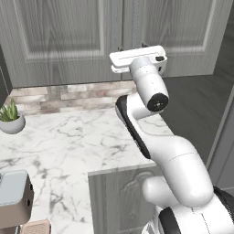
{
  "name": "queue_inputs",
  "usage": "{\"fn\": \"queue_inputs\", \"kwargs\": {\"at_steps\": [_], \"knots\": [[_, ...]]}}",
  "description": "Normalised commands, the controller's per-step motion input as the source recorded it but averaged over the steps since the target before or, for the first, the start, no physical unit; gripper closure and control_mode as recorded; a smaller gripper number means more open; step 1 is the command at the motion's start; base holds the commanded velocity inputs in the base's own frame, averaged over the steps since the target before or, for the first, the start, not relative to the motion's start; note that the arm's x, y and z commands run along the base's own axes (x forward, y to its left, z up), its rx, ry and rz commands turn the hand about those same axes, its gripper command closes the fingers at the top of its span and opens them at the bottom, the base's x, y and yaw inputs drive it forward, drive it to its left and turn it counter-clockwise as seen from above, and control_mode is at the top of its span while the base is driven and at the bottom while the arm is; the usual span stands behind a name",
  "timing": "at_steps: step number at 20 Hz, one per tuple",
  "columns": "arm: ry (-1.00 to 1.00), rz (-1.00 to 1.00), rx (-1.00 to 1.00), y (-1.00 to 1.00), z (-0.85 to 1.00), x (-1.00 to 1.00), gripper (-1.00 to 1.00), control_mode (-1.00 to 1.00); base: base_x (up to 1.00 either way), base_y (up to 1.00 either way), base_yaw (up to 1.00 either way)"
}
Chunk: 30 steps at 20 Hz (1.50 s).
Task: Open the cabinet directly in front. Then move the beer and the mug to the dining counter with the jar on it.
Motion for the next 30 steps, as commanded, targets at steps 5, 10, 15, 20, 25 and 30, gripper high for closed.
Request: {"fn": "queue_inputs", "kwargs": {"at_steps": [5,10,15,20,25,30], "knots": [[0.08,0.00,0.00,0.02,0.00,0.83,-1.00,-1.00,0.00,0.00,0.00],[0.10,-0.01,0.00,0.15,0.00,0.70,1.00,-1.00,0.00,0.00,0.00],[0.07,-0.02,0.00,0.04,0.00,0.22,1.00,-1.00,0.00,0.00,0.00],[0.08,0.00,0.00,0.00,0.00,0.12,1.00,-1.00,0.00,0.00,0.00],[0.00,-0.08,0.00,-0.35,0.23,-0.48,1.00,-1.00,0.00,0.00,0.00],[0.07,-0.26,0.06,-0.90,0.04,-0.98,1.00,-1.00,0.00,0.00,0.00]]}}
